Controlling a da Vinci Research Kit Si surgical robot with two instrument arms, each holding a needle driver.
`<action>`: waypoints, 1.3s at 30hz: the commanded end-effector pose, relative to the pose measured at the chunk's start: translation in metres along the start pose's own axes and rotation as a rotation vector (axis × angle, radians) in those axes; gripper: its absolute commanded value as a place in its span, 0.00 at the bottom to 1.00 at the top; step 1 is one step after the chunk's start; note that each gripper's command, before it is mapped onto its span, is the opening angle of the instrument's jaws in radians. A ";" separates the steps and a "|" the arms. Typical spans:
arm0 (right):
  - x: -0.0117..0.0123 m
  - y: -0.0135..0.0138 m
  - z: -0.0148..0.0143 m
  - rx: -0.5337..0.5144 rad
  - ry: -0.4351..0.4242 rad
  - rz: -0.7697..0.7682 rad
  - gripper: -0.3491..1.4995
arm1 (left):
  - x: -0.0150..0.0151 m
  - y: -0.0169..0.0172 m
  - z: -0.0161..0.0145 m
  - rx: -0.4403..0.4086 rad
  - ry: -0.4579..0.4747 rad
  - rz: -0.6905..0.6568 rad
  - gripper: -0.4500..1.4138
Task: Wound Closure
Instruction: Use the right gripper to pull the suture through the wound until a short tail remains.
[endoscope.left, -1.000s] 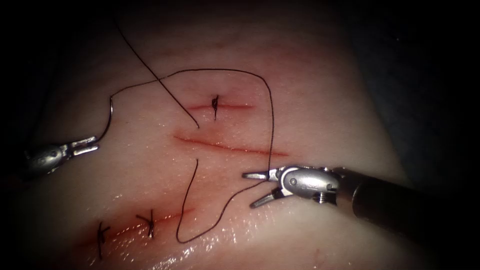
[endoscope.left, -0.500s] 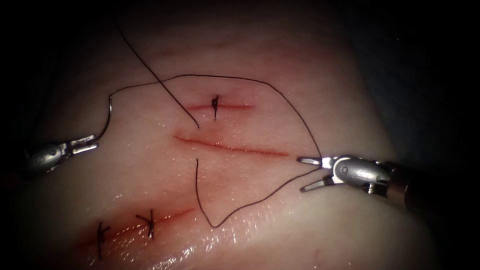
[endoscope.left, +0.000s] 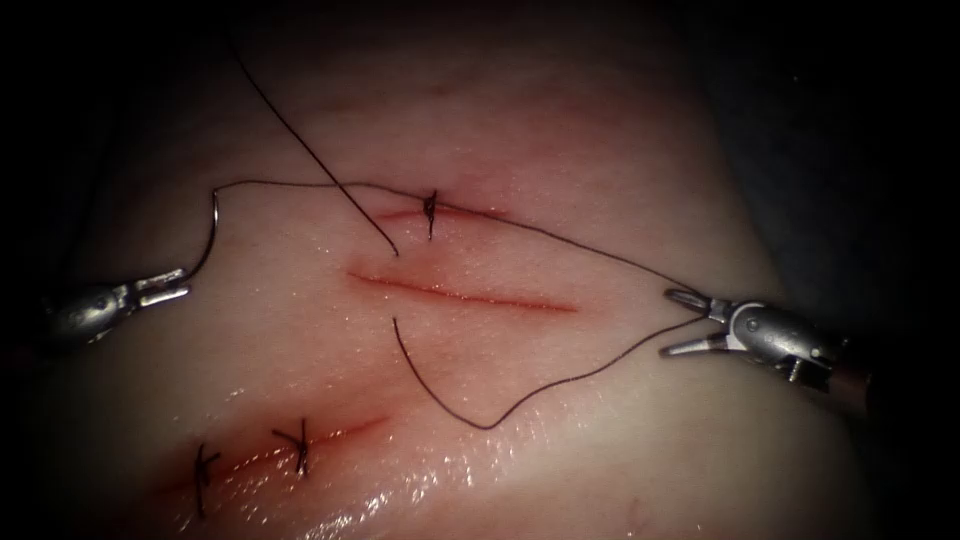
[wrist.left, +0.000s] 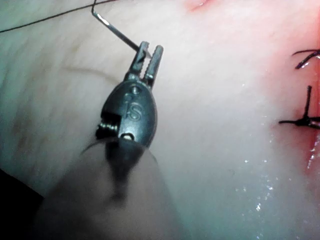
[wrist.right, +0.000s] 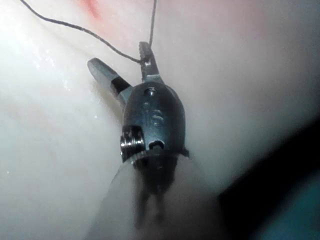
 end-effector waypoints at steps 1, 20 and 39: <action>-0.0007 0.0013 -0.0008 -0.015 -0.003 0.009 0.99 | -0.0005 -0.0002 0.0006 -0.001 0.001 0.001 0.00; 0.0083 -0.0016 -0.0003 0.070 0.108 -0.111 0.91 | 0.0000 0.0005 0.0022 0.015 0.004 -0.003 0.00; 0.0073 -0.0063 0.0201 0.257 0.204 -0.518 0.93 | 0.0000 0.0007 0.0028 0.008 0.005 -0.002 0.00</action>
